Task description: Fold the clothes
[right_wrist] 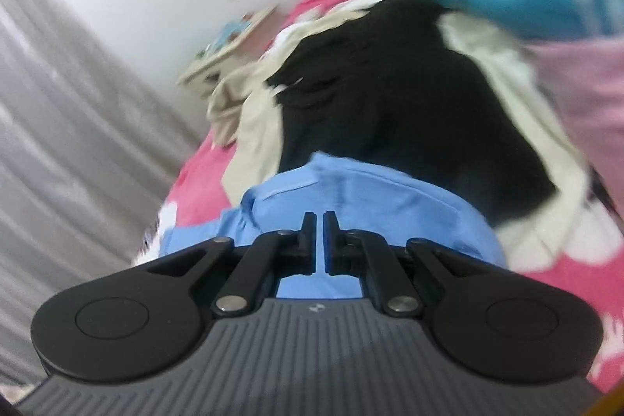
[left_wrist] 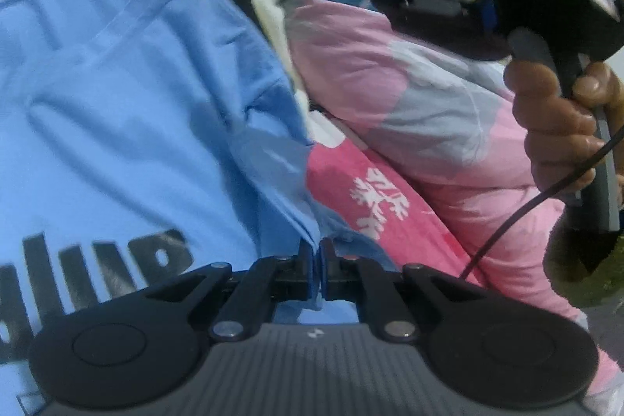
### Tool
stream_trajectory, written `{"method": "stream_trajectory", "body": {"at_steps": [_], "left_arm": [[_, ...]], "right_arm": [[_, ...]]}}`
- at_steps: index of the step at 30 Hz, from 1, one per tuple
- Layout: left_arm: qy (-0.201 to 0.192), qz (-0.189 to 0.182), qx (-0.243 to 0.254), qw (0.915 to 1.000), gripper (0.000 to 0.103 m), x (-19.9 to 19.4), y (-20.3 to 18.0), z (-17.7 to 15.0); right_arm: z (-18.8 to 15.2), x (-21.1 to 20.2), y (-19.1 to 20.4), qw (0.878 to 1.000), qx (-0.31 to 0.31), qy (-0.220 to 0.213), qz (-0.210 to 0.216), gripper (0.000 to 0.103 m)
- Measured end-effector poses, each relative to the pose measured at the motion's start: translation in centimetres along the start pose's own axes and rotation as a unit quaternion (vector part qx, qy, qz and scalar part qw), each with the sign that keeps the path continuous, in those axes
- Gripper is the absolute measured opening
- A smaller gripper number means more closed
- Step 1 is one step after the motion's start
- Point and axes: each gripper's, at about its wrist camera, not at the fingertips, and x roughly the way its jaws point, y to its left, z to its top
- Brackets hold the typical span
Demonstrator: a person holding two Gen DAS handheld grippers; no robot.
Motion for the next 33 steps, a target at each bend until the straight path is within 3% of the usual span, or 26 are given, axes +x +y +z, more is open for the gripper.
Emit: {"method": "stream_trajectory", "body": {"at_steps": [5,12,14,20,25,29,33], "left_arm": [[-0.001,0.008,-0.006,0.9999,0.005,0.0,1.0,-0.6],[-0.007,0.022,0.041,0.9989,0.005,0.5,-0.1,-0.8],[-0.009,0.026,0.056,0.998,0.005,0.6,-0.7,-0.8],[-0.009,0.051,0.104,0.9932,0.005,1.4,-2.5,-1.1],[-0.011,0.06,0.133,0.9893,0.005,2.0,-3.5,-1.3],[-0.011,0.058,0.14,0.9883,0.005,2.1,-3.6,-1.5],[-0.016,0.056,0.143,0.9881,0.005,2.3,-3.7,-1.5]], "right_arm": [[0.1,1.2,0.4,1.0,0.014,0.01,0.004,0.005],[-1.7,1.3,-2.5,0.991,0.024,0.082,-0.104,0.011],[-2.2,2.1,-2.9,0.988,0.023,0.095,-0.116,0.025],[-3.3,5.7,-2.3,0.977,-0.022,0.14,-0.159,0.042],[-4.0,7.2,-2.9,0.972,-0.037,0.154,-0.173,0.04],[-4.4,6.0,-4.0,0.976,-0.018,0.135,-0.172,0.011],[-4.6,3.1,-5.4,0.984,0.029,0.088,-0.151,0.004]]}}
